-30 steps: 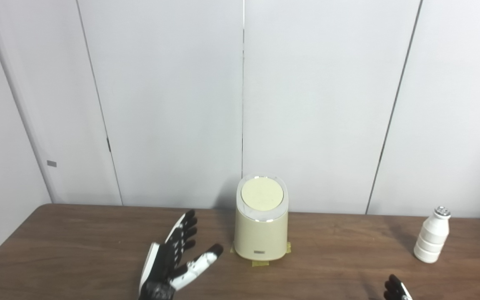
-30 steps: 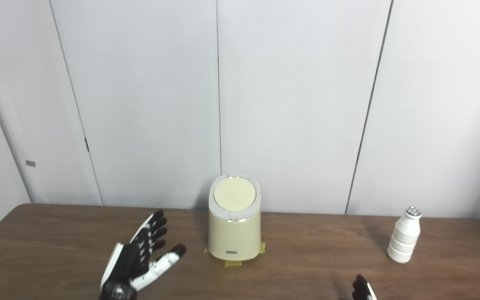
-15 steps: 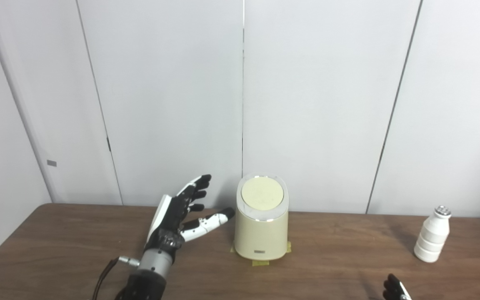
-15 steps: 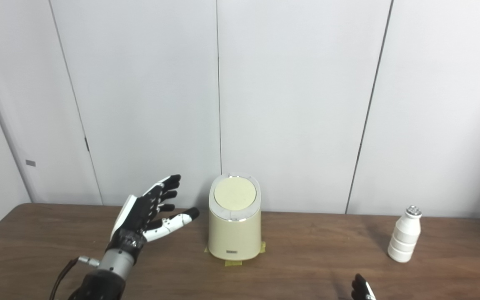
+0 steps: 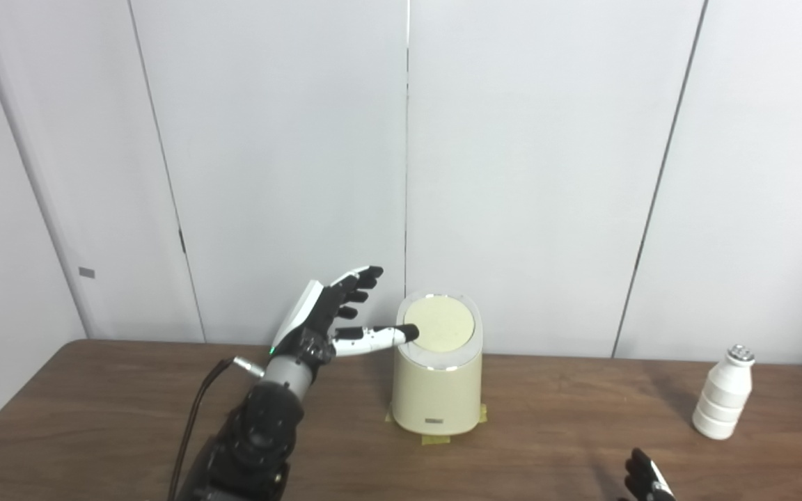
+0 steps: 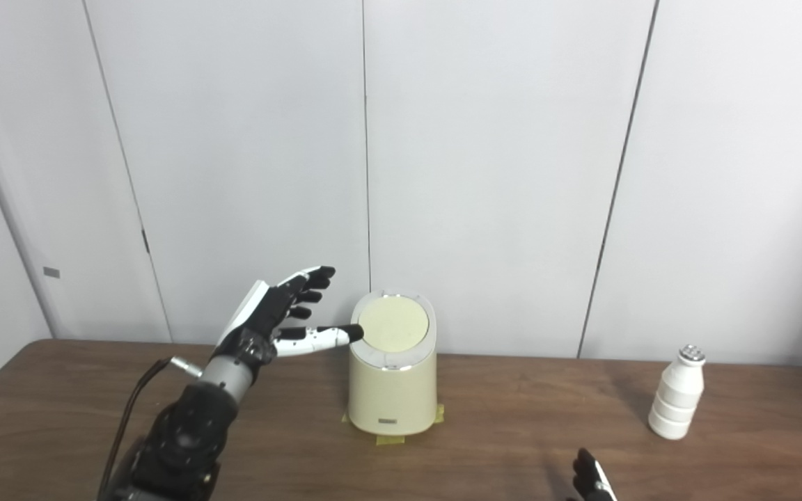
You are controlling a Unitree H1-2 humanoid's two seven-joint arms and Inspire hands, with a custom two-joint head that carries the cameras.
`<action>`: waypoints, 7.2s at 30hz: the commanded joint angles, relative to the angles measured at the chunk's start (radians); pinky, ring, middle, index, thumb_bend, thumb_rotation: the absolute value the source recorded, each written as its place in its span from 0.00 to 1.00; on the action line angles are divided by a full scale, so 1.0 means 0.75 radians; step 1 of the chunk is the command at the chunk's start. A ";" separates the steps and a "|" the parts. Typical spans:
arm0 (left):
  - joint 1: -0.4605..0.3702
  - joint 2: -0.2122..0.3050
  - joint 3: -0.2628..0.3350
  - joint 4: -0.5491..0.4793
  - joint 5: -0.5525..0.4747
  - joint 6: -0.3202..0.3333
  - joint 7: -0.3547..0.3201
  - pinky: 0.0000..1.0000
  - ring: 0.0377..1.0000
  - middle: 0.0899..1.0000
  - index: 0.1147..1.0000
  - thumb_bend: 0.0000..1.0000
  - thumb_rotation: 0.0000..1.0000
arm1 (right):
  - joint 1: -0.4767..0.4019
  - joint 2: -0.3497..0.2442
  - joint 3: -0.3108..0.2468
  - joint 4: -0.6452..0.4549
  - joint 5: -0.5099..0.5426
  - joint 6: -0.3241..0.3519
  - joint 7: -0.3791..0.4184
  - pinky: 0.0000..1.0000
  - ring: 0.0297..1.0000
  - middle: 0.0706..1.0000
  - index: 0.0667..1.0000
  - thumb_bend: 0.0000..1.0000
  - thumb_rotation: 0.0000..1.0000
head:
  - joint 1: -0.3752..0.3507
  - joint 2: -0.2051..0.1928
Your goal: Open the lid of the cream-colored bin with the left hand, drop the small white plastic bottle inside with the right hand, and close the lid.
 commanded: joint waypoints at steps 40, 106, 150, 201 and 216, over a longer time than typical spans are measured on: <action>-0.649 0.040 -0.316 0.642 0.253 -0.052 -0.123 0.75 0.88 0.90 0.87 0.90 0.29 | -0.023 0.090 0.066 0.024 -0.075 -0.006 -0.015 0.89 0.95 0.92 1.00 0.58 1.00 | -0.047 0.028; -0.668 -0.043 -0.605 0.734 0.703 -0.269 -0.232 0.79 0.86 0.86 0.87 0.92 0.09 | 0.038 0.126 0.103 -0.151 -0.127 0.152 -0.068 0.92 0.95 0.93 1.00 0.60 1.00 | -0.101 0.137; -0.258 -0.183 0.435 -0.301 0.612 0.033 -0.630 0.66 0.73 0.72 0.71 0.71 0.06 | 0.046 0.094 0.117 -0.208 -0.143 0.193 -0.042 0.88 0.95 0.93 1.00 0.64 1.00 | -0.093 0.208; 0.811 -0.180 0.424 -0.379 -0.587 -0.278 -0.016 0.99 0.97 0.99 1.00 0.38 0.55 | -0.155 -0.138 -0.237 -0.387 -0.549 0.422 -0.305 0.66 0.80 0.83 0.90 0.85 0.28 | -0.511 0.362; 0.810 -0.170 0.402 -0.431 -0.608 -0.199 0.032 0.98 0.98 0.99 1.00 0.37 0.49 | -0.302 -0.268 -0.285 -0.251 -0.747 0.551 -0.334 0.72 0.84 0.88 0.94 0.88 0.33 | -0.549 0.375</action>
